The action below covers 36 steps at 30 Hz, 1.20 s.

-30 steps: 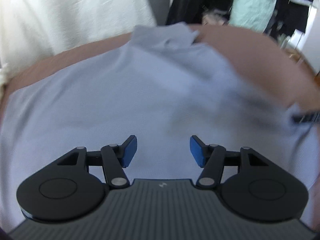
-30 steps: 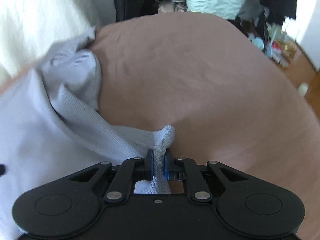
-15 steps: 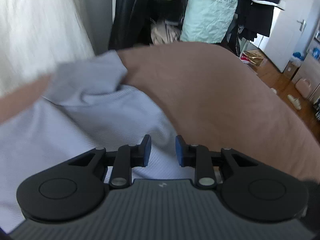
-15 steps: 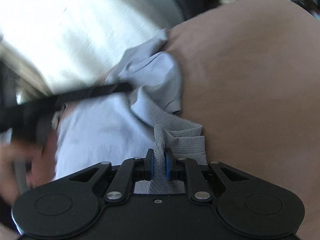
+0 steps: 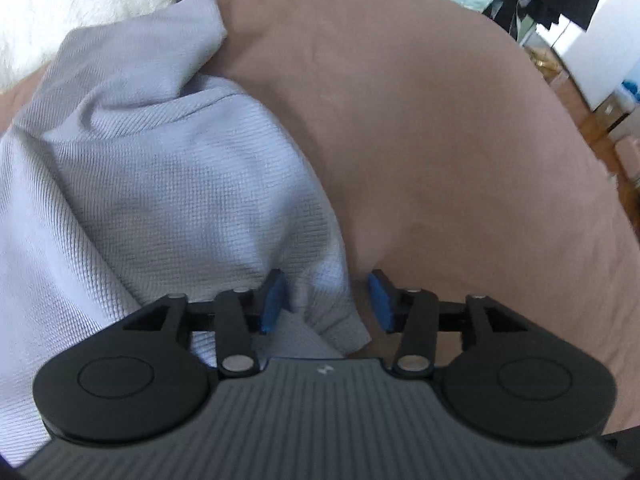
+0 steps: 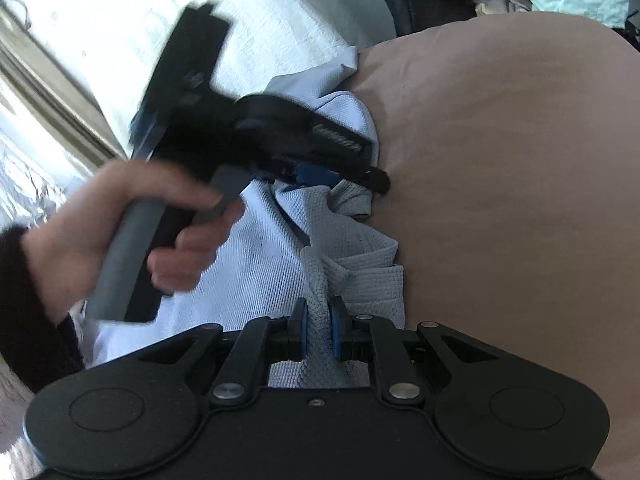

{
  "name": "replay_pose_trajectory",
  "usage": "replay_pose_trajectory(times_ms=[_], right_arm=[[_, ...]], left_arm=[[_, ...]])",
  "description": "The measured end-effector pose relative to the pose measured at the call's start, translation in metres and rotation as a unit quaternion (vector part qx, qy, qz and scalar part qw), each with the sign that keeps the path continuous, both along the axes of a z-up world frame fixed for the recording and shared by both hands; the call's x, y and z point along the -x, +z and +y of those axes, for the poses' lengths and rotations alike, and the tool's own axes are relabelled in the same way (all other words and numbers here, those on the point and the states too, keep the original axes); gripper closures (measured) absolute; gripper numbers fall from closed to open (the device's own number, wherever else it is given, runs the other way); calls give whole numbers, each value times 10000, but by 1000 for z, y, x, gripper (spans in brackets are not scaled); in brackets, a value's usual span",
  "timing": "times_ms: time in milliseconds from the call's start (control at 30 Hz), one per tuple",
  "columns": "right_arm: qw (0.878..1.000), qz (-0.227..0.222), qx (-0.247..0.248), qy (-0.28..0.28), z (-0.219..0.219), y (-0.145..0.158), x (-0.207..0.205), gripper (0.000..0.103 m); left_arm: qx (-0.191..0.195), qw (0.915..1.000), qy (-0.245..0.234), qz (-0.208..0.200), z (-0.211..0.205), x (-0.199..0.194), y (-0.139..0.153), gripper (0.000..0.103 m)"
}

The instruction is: Fold clothes

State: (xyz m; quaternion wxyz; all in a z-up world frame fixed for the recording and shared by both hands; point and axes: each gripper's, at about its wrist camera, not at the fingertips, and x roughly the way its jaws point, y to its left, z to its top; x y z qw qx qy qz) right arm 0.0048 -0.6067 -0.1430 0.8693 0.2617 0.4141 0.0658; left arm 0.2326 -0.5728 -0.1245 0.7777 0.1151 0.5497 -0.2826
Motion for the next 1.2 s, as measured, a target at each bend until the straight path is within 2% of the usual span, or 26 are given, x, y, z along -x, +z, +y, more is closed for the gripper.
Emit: replay_pose_trajectory(times_ms=[133, 200, 233, 267, 333, 467, 533, 600, 767, 833, 933, 1000, 1067, 1100, 1133, 1200], right_arm=[[10000, 9, 45, -15, -1, 1, -1, 87], [9999, 29, 97, -60, -1, -2, -12, 87], [9999, 30, 85, -98, -3, -2, -12, 87], [9999, 36, 64, -141, -5, -3, -12, 87], [9997, 43, 91, -232, -7, -3, -13, 89], [9936, -262, 725, -824, -10, 14, -5, 90], [9911, -434, 612, -1098, -19, 20, 3, 91], [9894, -376, 560, -1285, -25, 19, 5, 91], [9789, 480, 1194, -1586, -29, -1, -5, 93], [9783, 553, 1230, -1572, -31, -2, -4, 93], [9765, 678, 1399, -1489, -29, -2, -6, 93], [9746, 817, 1497, -1449, -29, -6, -10, 92], [9725, 912, 1573, -1456, -29, -12, -14, 92], [9722, 918, 1563, -1482, -30, -11, -15, 90], [9704, 903, 1623, -1544, -33, -9, -13, 83], [9561, 734, 2221, -1765, -30, 3, -10, 67]], left_arm=[[-369, 9989, -246, -149, -12, 11, -1, 49], [-501, 9980, -286, -274, -15, 13, -1, 70], [-566, 9974, -305, -336, -16, 14, -1, 88], [-382, 9983, -273, -354, -15, 12, 6, 92], [74, 9991, -190, -375, -14, 7, 21, 95], [984, 9943, -24, -415, -11, -1, 52, 95], [1436, 9887, 59, -434, -10, -6, 67, 95], [1674, 9842, 111, -571, -16, -14, 77, 95], [1901, 9802, 354, -422, -25, -35, 43, 95], [1987, 9784, 453, -357, -28, -44, 28, 94], [1712, 9844, 245, -317, -38, -40, 2, 90], [1701, 9843, 35, -464, -31, -37, 7, 82], [1706, 9832, -178, -630, -24, -34, 15, 67], [1709, 9823, -285, -712, -20, -33, 18, 64], [1711, 9813, -391, -795, -16, -31, 22, 62], [1798, 9770, -440, -1059, 7, -35, 39, 61]])
